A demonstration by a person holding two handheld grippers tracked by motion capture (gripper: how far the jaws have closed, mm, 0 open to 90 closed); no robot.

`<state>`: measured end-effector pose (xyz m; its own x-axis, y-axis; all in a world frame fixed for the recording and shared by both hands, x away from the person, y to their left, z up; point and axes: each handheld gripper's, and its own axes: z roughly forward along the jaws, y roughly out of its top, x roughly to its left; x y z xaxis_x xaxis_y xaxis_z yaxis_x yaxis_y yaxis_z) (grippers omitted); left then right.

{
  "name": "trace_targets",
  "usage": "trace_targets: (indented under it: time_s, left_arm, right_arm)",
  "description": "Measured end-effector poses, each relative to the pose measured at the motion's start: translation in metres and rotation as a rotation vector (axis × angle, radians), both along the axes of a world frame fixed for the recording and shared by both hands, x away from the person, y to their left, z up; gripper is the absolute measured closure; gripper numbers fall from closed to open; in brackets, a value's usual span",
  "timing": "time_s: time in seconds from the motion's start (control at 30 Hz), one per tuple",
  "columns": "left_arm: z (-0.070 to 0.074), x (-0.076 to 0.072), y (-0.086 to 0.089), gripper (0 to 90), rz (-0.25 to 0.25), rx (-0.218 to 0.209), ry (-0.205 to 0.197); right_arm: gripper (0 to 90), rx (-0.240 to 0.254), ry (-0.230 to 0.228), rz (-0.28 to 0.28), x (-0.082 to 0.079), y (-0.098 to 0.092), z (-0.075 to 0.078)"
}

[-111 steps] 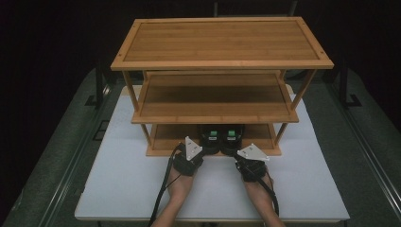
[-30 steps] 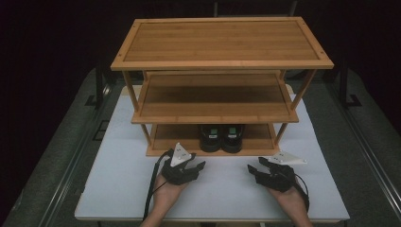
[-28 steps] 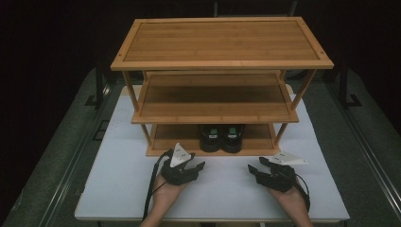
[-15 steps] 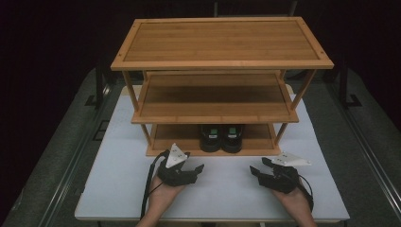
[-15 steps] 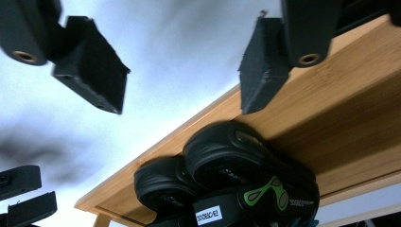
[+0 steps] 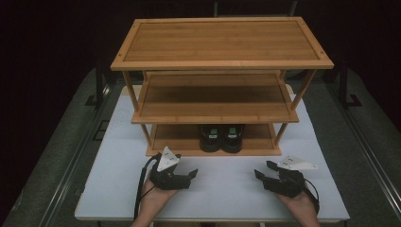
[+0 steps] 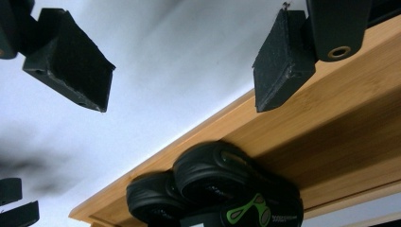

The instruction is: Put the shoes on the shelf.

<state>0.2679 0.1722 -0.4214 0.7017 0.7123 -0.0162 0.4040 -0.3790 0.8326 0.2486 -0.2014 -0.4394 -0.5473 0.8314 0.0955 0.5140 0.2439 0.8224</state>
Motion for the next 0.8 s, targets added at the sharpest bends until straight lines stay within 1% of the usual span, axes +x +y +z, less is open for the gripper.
trace_targets:
  time_s: [0.17, 0.23, 0.53, 0.8]
  left_arm:
    - [-0.002, -0.002, 0.006, 19.2, -0.002, 0.004, 0.005]
    - [-0.003, -0.002, 0.007, 19.1, -0.003, 0.006, 0.006]
    - [-0.001, -0.004, 0.012, 19.0, -0.008, 0.018, 0.0]
    - [-0.005, -0.006, 0.019, 18.7, 0.004, 0.024, 0.004]
  right_arm:
    - [39.3, -0.003, 0.006, 0.0, -0.002, -0.003, -0.002]
    - [39.5, -0.008, 0.0, -0.002, -0.003, -0.004, -0.002]
    - [39.0, -0.005, 0.006, -0.006, -0.008, -0.011, -0.003]
    - [38.7, -0.009, 0.009, -0.012, -0.011, -0.016, -0.005]
